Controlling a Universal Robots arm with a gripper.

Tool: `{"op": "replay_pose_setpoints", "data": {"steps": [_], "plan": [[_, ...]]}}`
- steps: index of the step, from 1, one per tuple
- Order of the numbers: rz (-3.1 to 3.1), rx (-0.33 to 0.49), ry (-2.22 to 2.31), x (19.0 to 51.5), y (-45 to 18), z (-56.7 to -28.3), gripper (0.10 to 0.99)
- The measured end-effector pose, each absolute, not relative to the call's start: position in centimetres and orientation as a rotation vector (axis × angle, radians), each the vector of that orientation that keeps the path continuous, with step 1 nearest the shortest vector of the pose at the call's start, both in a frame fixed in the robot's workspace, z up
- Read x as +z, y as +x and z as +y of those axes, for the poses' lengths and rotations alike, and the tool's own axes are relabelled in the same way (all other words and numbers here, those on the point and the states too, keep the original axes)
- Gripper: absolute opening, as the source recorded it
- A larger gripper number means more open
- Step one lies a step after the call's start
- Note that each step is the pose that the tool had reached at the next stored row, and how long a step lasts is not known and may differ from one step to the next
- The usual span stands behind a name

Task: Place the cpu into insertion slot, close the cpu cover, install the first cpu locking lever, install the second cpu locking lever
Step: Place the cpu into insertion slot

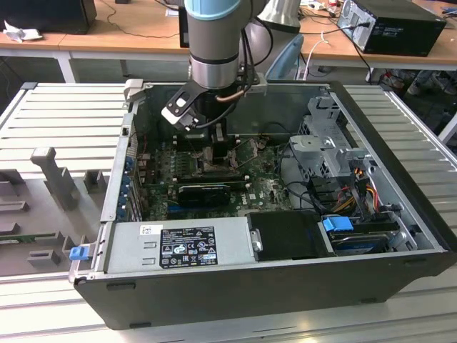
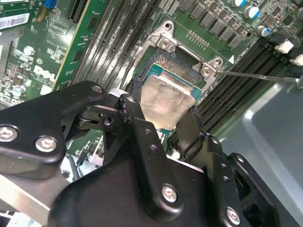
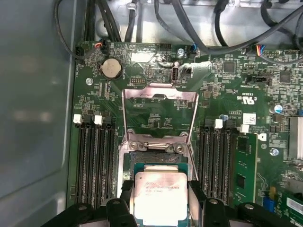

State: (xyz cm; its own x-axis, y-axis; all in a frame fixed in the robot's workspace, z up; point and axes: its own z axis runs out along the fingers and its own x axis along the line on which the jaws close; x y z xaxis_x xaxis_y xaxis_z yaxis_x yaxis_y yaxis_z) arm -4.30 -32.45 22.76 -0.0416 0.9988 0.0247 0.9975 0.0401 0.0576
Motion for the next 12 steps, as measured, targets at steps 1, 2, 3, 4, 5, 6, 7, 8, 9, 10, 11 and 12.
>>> {"op": "replay_pose_setpoints", "data": {"steps": [1,2,3,4,5,6,7,8,9,10,11,12], "plan": [[2.247,0.091,2.162,22.4,-4.3,-32.3,0.541],[2.241,0.091,2.168,22.2,-4.3,-32.3,0.541],[2.235,0.091,2.174,22.1,-4.3,-32.2,0.541],[2.231,0.091,2.178,21.6,-4.3,-32.1,0.541],[2.230,0.091,2.179,21.5,-4.3,-32.1,0.541],[2.229,0.091,2.180,21.4,-4.3,-32.0,0.541],[2.227,0.091,2.182,21.3,-4.3,-32.0,0.541],[2.222,0.091,2.187,21.2,-4.3,-32.0,0.541],[2.211,0.091,2.197,21.1,-4.3,-32.0,0.541],[2.207,0.091,2.201,21.1,-4.3,-32.0,0.541],[2.205,0.091,2.203,21.0,-4.3,-31.9,0.541],[2.199,0.091,2.209,20.9,-4.3,-31.9,0.541]]}}
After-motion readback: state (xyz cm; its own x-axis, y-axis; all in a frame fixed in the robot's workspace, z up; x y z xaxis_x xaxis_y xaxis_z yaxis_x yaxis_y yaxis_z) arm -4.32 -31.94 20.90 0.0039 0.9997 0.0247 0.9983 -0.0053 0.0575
